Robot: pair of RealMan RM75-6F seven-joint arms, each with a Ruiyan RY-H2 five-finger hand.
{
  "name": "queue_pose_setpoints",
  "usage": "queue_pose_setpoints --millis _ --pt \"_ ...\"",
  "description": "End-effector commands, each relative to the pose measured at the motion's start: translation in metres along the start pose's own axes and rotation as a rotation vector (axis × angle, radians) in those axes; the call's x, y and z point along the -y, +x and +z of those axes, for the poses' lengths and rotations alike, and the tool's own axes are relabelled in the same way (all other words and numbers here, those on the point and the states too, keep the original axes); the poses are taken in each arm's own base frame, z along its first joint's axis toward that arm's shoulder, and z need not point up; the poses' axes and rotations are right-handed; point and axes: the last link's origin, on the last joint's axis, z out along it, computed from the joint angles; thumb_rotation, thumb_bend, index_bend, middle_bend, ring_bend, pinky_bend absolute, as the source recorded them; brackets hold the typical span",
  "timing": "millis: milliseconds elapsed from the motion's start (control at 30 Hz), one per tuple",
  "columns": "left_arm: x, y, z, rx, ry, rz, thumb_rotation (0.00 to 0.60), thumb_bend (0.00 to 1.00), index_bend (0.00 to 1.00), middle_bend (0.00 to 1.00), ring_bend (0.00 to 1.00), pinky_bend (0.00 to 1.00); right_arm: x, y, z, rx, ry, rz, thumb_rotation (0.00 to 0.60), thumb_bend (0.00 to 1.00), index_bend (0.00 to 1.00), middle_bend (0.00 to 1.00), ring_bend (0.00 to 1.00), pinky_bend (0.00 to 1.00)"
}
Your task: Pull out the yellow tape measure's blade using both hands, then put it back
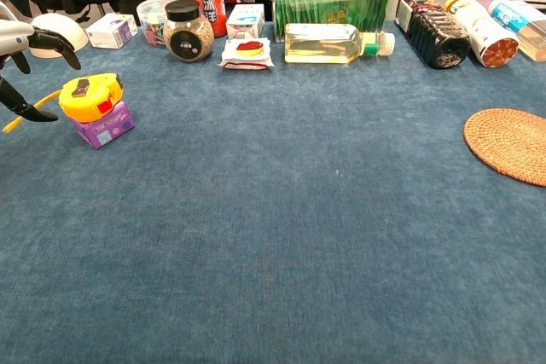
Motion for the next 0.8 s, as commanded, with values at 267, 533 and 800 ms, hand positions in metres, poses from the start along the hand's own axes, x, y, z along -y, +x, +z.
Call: queue_pose_setpoints --millis 267,533,800 --pt "-0.0011 -0.0023 0.0054 0.015 -0.002 -0.021 0.6 0.17 0.24 0.11 0.03 0.26 -0.0012 0.0005 -0.003 0.001 -0.011 0.0 0.543 0.33 0.27 0.18 0.12 0.22" --pt "0.0001 -0.0055 0.0084 0.026 0.005 -0.032 0.6 0.17 0.25 0.11 0.03 0.26 -0.0017 0.0004 -0.0053 0.005 -0.019 0.004 0.541 0.33 0.27 0.18 0.12 0.22" --pt "-0.0008 -0.0074 0.0116 0.03 0.007 -0.055 0.6 0.19 0.27 0.11 0.03 0.26 -0.0032 0.0012 -0.0075 0.005 -0.027 0.0 0.541 0.33 0.27 0.18 0.12 0.22"
